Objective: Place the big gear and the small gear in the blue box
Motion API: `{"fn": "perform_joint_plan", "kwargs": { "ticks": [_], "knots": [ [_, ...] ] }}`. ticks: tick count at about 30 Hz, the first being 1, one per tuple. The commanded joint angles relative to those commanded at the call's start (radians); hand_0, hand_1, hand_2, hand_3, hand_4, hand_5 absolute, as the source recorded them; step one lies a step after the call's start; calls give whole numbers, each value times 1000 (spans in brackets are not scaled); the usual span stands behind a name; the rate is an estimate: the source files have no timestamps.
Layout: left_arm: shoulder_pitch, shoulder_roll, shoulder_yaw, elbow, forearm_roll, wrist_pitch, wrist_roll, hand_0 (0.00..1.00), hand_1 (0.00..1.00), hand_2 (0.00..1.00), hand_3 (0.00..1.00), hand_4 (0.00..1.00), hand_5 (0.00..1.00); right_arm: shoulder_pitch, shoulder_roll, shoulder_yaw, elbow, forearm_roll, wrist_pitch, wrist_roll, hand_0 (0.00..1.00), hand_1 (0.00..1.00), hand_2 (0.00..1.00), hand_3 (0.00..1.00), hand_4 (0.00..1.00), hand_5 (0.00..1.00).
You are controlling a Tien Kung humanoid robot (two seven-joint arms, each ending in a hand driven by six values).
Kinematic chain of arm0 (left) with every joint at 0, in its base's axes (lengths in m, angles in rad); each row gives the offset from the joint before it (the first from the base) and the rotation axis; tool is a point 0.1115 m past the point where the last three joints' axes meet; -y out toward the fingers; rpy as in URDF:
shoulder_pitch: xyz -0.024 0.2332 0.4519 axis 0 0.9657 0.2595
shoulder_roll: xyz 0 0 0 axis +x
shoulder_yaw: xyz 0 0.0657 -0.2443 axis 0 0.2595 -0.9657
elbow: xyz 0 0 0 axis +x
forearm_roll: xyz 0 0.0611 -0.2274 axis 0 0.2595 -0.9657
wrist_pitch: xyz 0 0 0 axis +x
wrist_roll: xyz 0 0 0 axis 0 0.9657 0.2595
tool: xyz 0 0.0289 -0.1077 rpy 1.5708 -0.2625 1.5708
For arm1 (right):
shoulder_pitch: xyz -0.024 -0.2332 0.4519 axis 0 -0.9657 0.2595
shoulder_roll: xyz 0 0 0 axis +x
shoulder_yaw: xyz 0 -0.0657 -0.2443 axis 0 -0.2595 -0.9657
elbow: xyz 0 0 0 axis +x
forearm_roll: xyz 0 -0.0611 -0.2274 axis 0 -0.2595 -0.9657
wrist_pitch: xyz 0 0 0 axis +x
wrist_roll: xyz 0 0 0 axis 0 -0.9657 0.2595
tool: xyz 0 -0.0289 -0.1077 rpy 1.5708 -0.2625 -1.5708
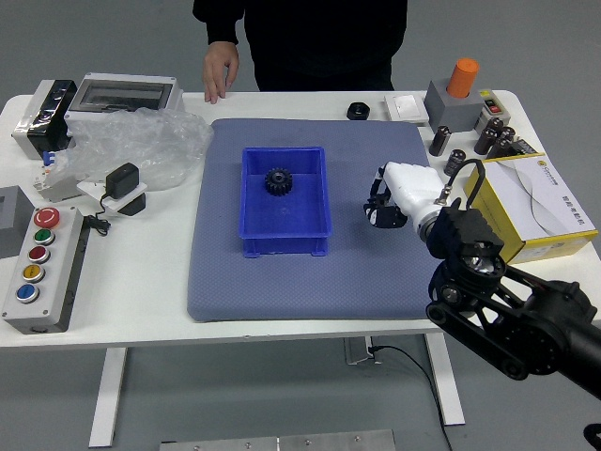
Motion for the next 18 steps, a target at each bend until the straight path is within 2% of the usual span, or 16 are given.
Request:
{"fn": "perform_joint_plan", "kwargs": {
  "ticks": [8,18],
  "knots": [
    [2,-1,-7,0,12,-3,2,815,796,808,836,628,278,66,45,8,21,-32,27,0,538,398,406,476,607,2],
    [-5,-13,-23,0,40,-10,7,815,796,808,836,627,279,112,152,-7,-33,-46,20,0,535,398,405,474,600,2]
  ]
}}
